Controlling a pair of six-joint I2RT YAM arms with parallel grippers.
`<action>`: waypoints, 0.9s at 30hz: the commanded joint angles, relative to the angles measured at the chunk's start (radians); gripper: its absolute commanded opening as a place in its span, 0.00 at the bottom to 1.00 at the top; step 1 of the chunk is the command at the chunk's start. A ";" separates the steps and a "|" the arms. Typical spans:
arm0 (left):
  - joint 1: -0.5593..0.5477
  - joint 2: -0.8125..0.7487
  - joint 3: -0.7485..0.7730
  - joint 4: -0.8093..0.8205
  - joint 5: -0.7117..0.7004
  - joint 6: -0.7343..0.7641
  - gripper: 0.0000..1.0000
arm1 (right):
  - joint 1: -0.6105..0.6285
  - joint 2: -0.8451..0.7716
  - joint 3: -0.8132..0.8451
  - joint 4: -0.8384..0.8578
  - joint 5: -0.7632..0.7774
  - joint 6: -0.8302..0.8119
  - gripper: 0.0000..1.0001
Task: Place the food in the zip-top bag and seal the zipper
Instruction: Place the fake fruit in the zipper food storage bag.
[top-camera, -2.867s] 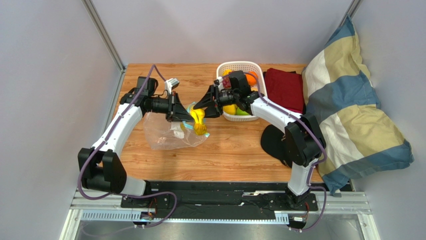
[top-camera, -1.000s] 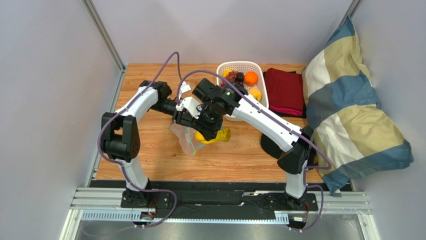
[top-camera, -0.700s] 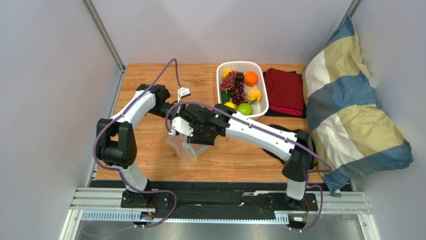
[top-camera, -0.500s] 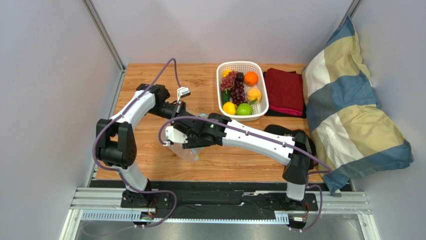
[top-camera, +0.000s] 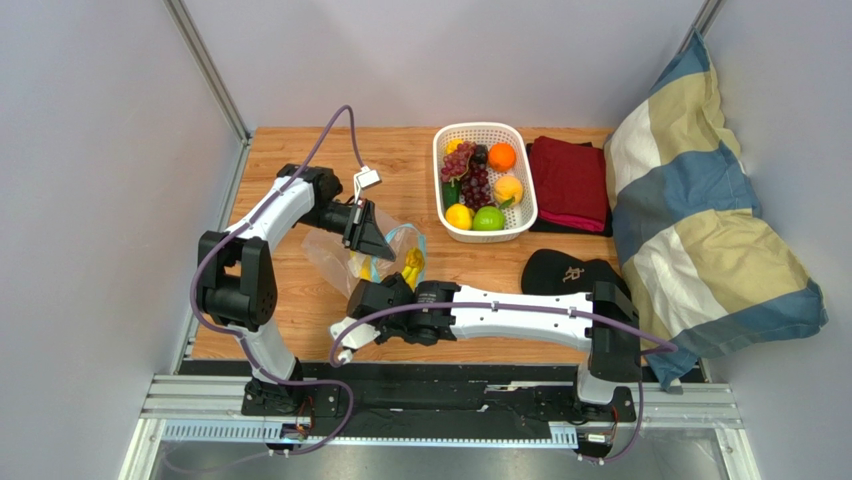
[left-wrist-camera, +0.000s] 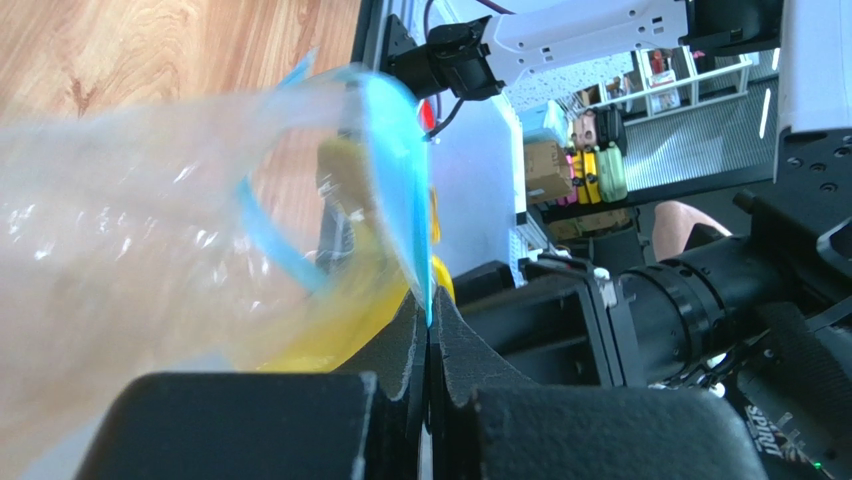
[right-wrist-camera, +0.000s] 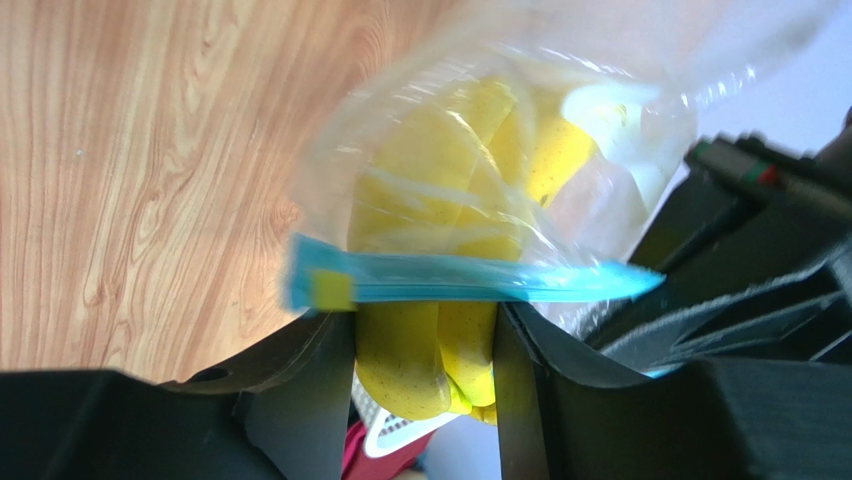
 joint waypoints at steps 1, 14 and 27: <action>-0.005 -0.032 0.023 -0.309 0.069 0.080 0.00 | 0.033 -0.058 -0.031 0.134 0.008 -0.120 0.10; -0.002 -0.128 -0.028 -0.223 0.079 -0.024 0.00 | 0.014 -0.179 -0.196 0.381 0.011 -0.240 0.58; 0.052 -0.125 0.049 -0.312 0.088 0.014 0.00 | -0.062 -0.442 -0.221 0.248 -0.075 -0.057 0.88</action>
